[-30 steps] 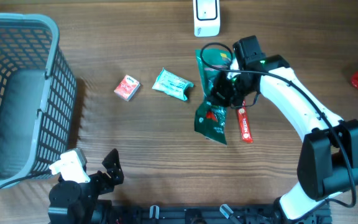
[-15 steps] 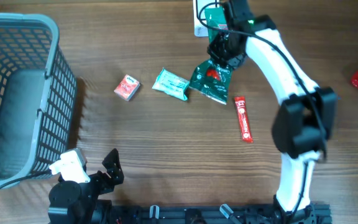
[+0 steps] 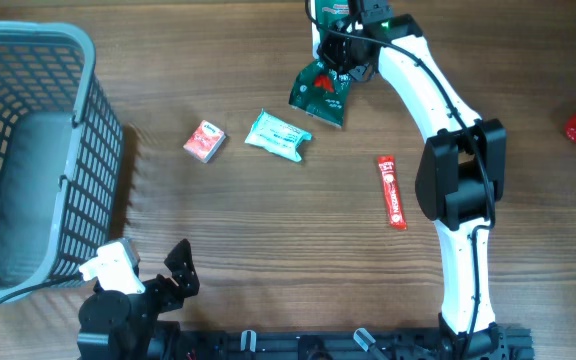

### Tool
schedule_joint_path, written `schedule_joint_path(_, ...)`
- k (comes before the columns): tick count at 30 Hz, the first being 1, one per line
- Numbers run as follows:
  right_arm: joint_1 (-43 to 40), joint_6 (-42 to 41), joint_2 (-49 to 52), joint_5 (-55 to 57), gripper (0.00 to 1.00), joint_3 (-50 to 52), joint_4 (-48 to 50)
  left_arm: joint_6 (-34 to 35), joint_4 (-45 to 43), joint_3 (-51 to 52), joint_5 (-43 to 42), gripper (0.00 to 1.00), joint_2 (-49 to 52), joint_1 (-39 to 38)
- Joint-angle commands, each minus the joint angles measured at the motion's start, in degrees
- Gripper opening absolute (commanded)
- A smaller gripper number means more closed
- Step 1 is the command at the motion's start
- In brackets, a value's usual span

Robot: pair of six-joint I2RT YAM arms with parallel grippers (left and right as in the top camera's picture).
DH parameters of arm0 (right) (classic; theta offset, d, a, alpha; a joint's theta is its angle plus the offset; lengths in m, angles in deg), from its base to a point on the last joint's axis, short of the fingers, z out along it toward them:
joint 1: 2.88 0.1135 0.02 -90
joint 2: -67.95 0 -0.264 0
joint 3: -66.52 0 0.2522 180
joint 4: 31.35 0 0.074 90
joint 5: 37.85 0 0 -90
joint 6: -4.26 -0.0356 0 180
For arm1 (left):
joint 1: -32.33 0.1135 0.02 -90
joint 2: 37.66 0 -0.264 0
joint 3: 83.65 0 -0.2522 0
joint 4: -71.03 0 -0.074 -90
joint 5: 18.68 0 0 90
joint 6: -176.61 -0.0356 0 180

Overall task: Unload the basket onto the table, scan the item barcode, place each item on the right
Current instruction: 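Carry the gloves bag to the right edge and release it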

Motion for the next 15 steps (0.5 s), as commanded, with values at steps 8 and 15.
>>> schedule_joint_path(8, -10.14, 7.21, -7.54, 8.17, 0.05, -4.35, -12.94, -1.14, -0.09, 0.07, -0.24, 1.0, -0.24, 0.37)
schedule_joint_path(15, -30.6, 9.53, -2.99, 23.04, 0.09, -3.23, -4.76, -1.14, -0.09, 0.07, -0.24, 1.0, -0.24, 0.37)
